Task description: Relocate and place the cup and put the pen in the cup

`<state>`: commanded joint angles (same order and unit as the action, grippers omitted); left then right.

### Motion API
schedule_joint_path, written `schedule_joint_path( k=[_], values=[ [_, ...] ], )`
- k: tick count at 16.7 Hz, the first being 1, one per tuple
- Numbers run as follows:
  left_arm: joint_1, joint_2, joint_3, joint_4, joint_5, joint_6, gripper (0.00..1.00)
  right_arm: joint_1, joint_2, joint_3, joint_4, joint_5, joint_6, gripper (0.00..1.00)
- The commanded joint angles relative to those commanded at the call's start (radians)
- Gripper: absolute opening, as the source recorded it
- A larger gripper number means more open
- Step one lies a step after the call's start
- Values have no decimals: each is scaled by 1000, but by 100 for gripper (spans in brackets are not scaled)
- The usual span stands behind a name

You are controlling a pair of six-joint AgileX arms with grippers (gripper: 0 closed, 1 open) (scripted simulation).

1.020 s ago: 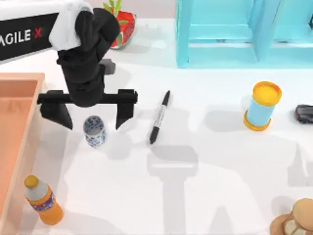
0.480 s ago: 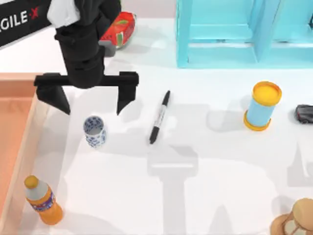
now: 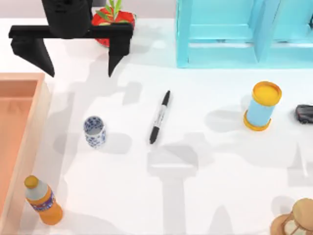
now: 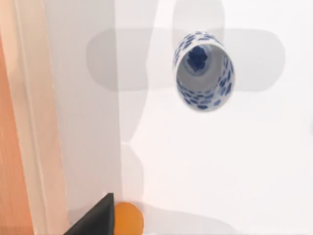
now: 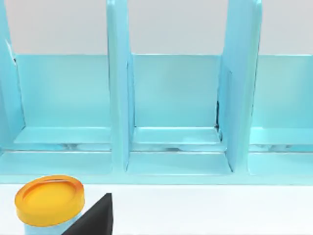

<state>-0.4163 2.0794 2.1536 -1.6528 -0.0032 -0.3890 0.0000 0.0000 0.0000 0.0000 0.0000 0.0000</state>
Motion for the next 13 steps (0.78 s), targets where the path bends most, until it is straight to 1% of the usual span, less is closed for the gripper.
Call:
schedule_joint_path(
  k=[2, 7, 9, 13],
  values=[
    [0, -1, 18, -19, 0, 0, 100, 0, 0, 0, 0, 0, 0, 100],
    [-12, 15, 26, -3, -8, 0, 100, 0, 0, 0, 0, 0, 0, 100],
    [-57, 73, 52, 40, -35, -1, 100, 0, 0, 0, 0, 0, 0, 100],
    [-191, 280, 119, 173, -116, -2, 100, 0, 0, 0, 0, 0, 0, 100]
  ],
)
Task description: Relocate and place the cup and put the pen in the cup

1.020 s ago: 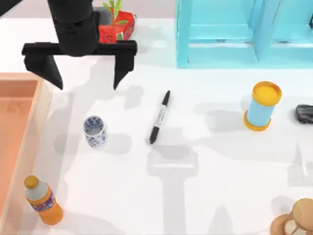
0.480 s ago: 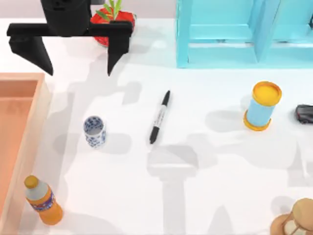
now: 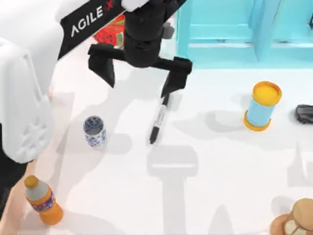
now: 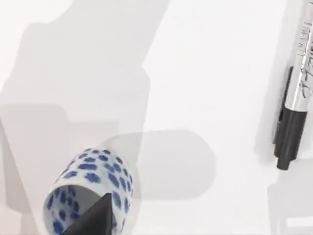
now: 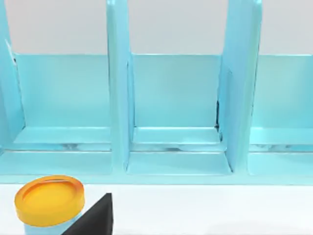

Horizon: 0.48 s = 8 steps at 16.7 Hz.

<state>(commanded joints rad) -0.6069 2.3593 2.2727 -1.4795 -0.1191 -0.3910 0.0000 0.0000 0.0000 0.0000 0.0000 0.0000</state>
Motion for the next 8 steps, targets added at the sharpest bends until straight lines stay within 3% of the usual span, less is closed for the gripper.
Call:
schedule_joint_path(
  k=[4, 8],
  values=[
    [-93, 119, 39, 99, -56, 0, 100, 0, 0, 0, 0, 0, 0, 100],
    [-93, 122, 37, 100, -55, -1, 100, 0, 0, 0, 0, 0, 0, 100]
  ],
)
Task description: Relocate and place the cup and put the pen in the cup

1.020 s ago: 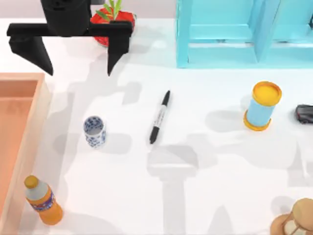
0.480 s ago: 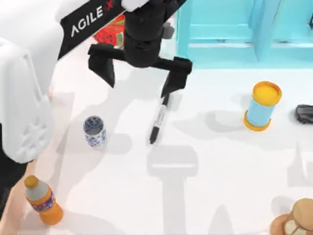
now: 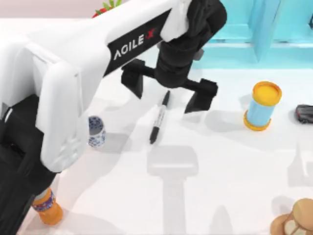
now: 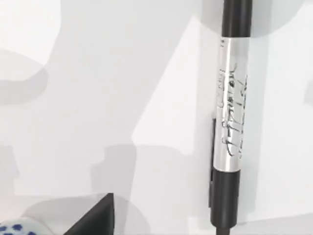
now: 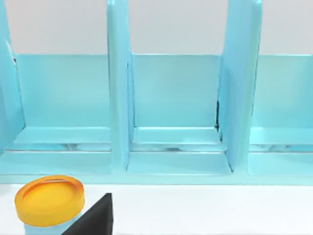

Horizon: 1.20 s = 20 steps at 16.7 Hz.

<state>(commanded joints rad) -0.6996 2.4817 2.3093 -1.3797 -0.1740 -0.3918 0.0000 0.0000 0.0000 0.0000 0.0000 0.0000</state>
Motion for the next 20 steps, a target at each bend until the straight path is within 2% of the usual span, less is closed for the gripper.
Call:
schedule_joint_path(
  k=[3, 12, 17, 20],
  values=[
    [2, 5, -27, 37, -2, 5, 100, 0, 0, 0, 0, 0, 0, 100],
    [34, 65, -255, 333, -1, 39, 100, 0, 0, 0, 0, 0, 0, 100],
    [35, 67, -264, 344, -1, 40, 100, 0, 0, 0, 0, 0, 0, 100],
    [35, 67, -264, 344, -1, 40, 77, 0, 0, 0, 0, 0, 0, 100]
  ],
)
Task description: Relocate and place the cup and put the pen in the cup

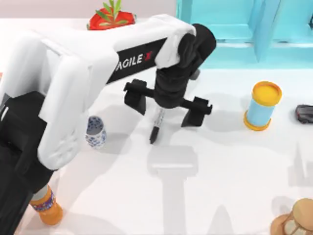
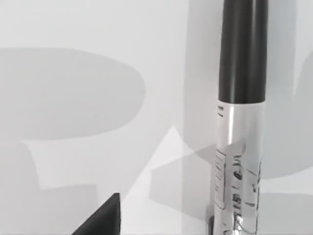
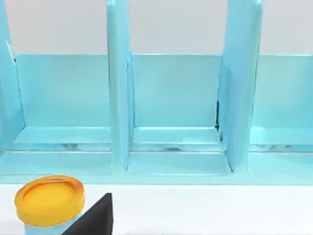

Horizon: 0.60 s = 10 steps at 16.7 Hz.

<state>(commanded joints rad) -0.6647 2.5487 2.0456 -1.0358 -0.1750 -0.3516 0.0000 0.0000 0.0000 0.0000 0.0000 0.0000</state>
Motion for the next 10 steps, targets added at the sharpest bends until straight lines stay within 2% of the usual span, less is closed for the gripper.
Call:
schedule_joint_path(
  k=[10],
  values=[
    [0, 0, 0, 0, 0, 0, 2, 0, 0, 0, 0, 0, 0, 100]
  ],
)
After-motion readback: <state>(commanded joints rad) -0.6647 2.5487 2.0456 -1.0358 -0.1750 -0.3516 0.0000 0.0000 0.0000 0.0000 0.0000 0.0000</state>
